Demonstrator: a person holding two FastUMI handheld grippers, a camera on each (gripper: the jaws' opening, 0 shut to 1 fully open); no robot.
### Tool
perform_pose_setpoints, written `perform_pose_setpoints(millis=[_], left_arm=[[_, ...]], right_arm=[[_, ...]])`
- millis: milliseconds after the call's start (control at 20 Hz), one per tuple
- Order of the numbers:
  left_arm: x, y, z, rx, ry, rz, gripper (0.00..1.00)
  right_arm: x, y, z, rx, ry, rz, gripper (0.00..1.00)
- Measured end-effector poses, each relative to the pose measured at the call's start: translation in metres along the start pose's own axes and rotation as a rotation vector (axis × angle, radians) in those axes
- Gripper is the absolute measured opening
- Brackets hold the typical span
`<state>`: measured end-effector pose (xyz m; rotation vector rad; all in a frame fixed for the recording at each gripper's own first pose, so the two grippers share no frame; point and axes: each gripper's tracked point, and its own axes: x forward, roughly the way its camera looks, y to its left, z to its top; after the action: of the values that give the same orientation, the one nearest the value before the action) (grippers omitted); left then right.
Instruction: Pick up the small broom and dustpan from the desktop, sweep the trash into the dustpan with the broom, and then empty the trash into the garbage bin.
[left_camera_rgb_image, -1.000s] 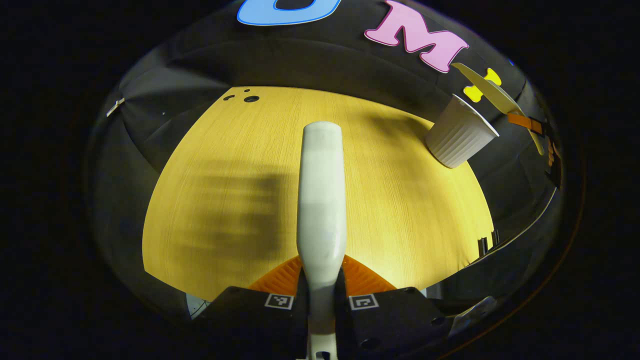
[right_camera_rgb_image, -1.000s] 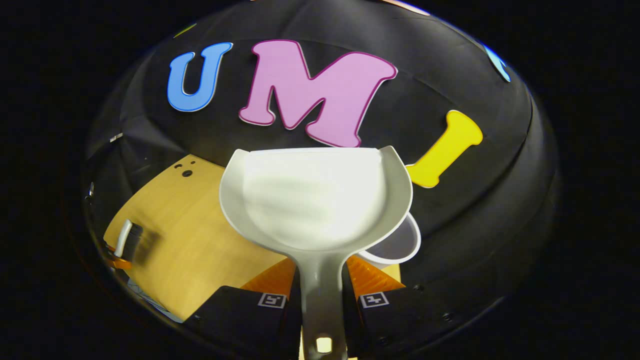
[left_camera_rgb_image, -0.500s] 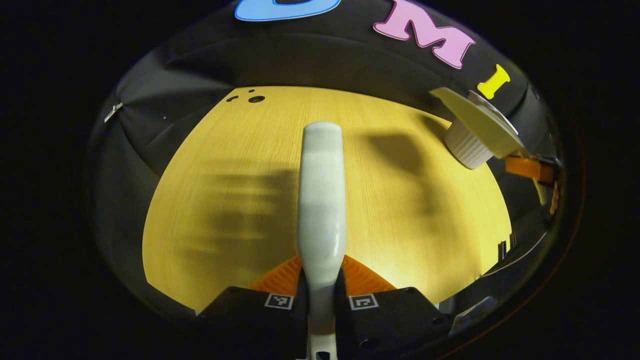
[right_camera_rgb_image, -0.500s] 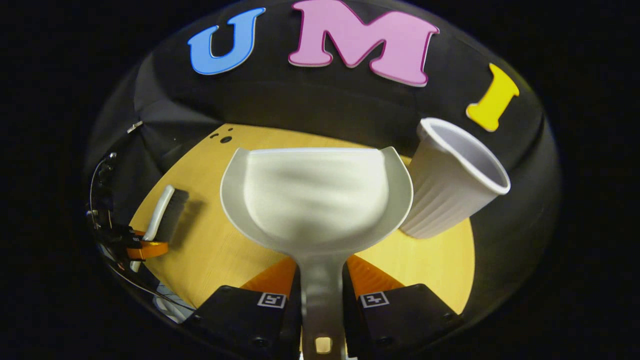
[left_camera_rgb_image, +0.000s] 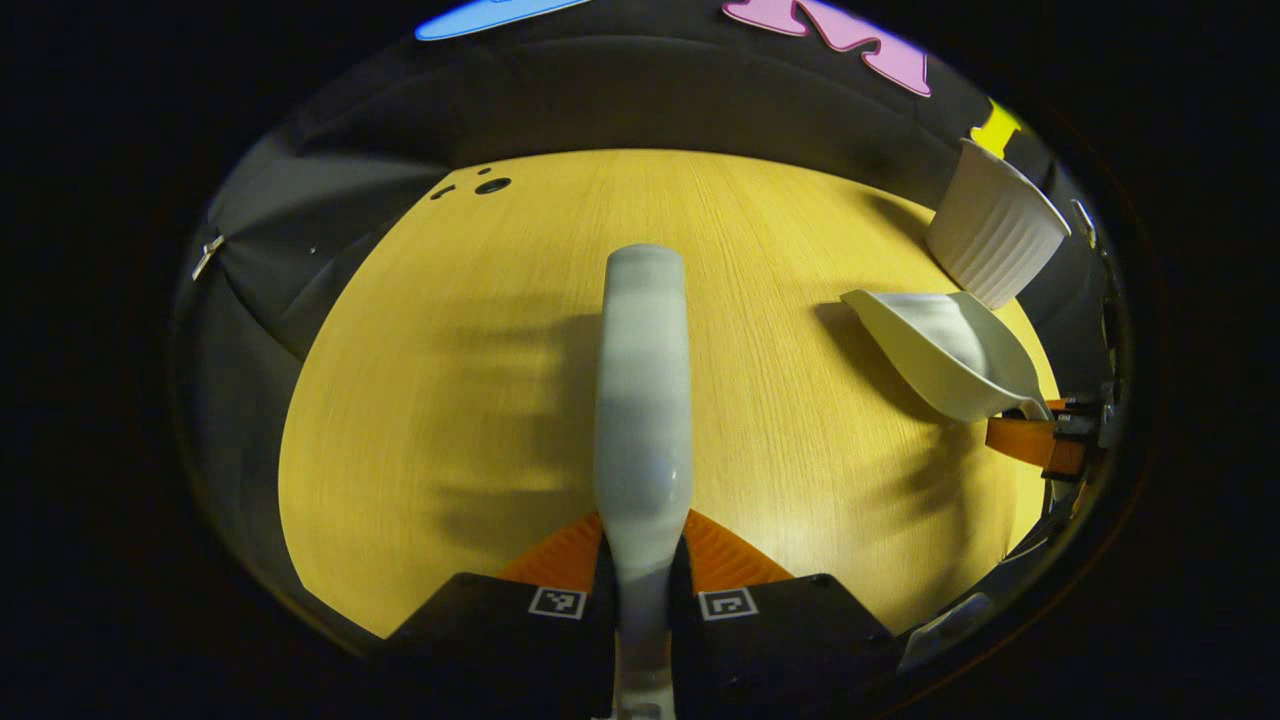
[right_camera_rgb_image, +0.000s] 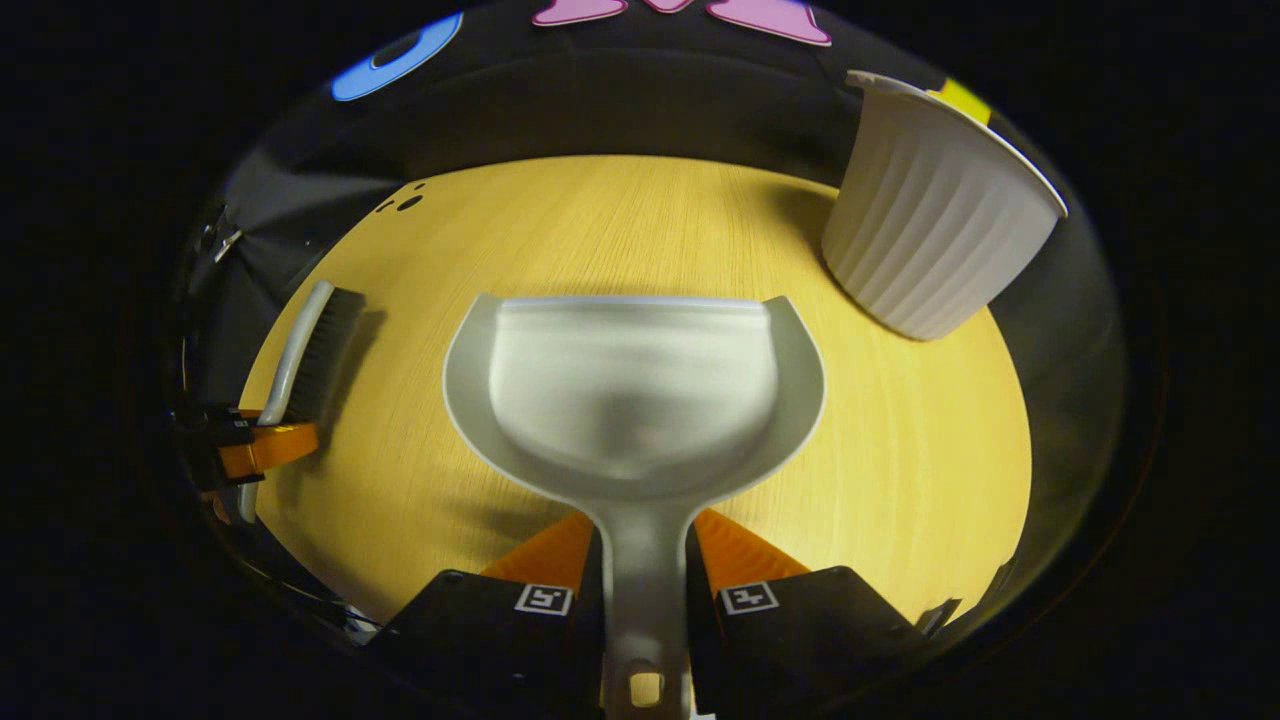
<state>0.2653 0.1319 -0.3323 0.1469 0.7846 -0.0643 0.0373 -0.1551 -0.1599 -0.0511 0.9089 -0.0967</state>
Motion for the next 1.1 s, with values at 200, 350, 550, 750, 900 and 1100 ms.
perform_pose_setpoints(millis=[200,350,550,750,900,1100], left_arm=[[0.027,0.004,0.016,0.008,0.020,0.019,0.27],[0.023,-0.009,0.015,0.077,0.069,0.053,0.28],[0.024,-0.004,0.013,0.092,0.107,0.097,0.30],[0.013,-0.007,0.016,0.058,0.098,0.102,0.48],[-0.008,-0.011,0.025,0.013,0.042,0.083,0.96],[-0.054,-0.024,0.047,-0.093,-0.114,0.058,0.97]], right_arm=[[-0.003,0.005,0.000,-0.022,-0.005,0.033,0.39],[-0.005,0.004,-0.007,-0.045,0.011,0.053,0.39],[-0.002,0.027,-0.017,-0.004,0.071,0.131,0.40],[0.001,0.023,-0.011,-0.020,0.047,0.150,0.74],[-0.011,0.017,-0.001,0.019,0.007,0.162,0.99],[-0.054,0.009,0.031,0.019,-0.167,0.169,1.00]])
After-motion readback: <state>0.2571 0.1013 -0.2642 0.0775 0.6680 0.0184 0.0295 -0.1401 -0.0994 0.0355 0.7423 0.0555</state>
